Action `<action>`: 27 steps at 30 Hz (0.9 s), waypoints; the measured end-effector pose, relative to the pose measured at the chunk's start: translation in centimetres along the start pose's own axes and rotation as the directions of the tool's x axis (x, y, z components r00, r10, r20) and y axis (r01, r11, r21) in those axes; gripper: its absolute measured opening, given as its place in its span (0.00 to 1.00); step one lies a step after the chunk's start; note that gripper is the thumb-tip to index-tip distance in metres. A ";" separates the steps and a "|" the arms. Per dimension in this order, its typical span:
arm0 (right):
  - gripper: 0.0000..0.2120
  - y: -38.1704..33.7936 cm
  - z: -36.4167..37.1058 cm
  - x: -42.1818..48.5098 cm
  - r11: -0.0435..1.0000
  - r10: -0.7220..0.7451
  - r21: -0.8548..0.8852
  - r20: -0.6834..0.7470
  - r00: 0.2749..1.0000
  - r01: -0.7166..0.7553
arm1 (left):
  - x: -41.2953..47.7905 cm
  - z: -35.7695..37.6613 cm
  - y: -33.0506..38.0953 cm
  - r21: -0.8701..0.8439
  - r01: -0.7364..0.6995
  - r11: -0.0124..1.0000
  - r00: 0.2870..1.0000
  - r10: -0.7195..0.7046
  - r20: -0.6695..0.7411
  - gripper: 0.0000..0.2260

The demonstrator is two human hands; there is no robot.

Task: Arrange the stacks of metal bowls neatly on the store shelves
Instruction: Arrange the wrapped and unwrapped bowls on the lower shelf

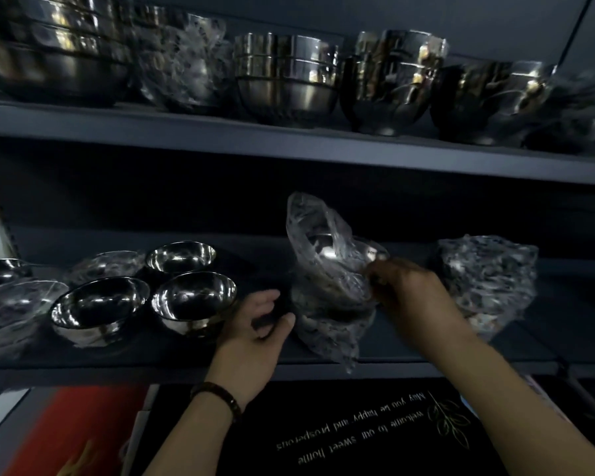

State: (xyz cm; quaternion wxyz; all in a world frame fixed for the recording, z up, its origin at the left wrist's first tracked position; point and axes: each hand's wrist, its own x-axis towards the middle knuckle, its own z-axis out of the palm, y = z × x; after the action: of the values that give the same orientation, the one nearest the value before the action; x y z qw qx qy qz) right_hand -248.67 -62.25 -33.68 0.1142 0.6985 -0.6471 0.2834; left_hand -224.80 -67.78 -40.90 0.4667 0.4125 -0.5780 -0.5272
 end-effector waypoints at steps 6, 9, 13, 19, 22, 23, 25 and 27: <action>0.09 0.9 3.2 -3.3 0.992 0.011 0.126 -0.017 1.000 -0.009 | 0.1 2.4 0.6 0.014 -0.048 0.999 0.998 0.048 0.030 0.24; 0.06 0.9 4.0 -2.6 0.990 -0.007 0.143 -0.004 1.000 0.007 | 0.8 3.6 0.7 0.032 -0.062 0.998 0.997 0.060 0.051 0.15; 0.12 1.3 4.4 -2.0 0.983 0.010 0.184 0.070 0.997 -0.022 | 1.5 5.2 1.2 0.061 -0.031 0.998 0.999 0.030 0.022 0.08; 0.18 3.1 3.3 -1.7 0.867 0.295 0.435 -0.052 0.954 -0.244 | 2.5 6.2 1.3 0.069 0.035 0.997 0.996 -0.029 -0.088 0.17; 0.23 3.7 4.3 -2.3 0.782 0.418 0.493 0.039 0.908 -0.381 | 3.2 6.2 1.0 0.157 0.032 0.987 0.991 -0.011 -0.134 0.18; 0.24 3.7 4.8 -2.5 0.750 0.425 0.521 0.093 0.900 -0.408 | 3.3 6.2 0.9 0.191 0.024 0.981 0.991 0.003 -0.137 0.18; 0.25 3.6 5.3 -3.0 0.703 0.407 0.568 0.174 0.897 -0.429 | 3.6 6.2 0.6 0.246 0.009 0.969 0.991 0.024 -0.130 0.16; 0.25 3.4 5.4 -3.1 0.692 0.406 0.571 0.198 0.892 -0.442 | 3.8 6.2 0.3 0.296 0.009 0.955 0.992 0.029 -0.122 0.16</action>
State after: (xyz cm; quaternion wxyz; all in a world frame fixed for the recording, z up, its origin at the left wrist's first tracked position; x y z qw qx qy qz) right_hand -250.59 -62.96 -40.47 -0.2004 0.5371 -0.6693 0.4727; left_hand -231.66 -70.07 -40.26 0.4376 0.5068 -0.6221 -0.4057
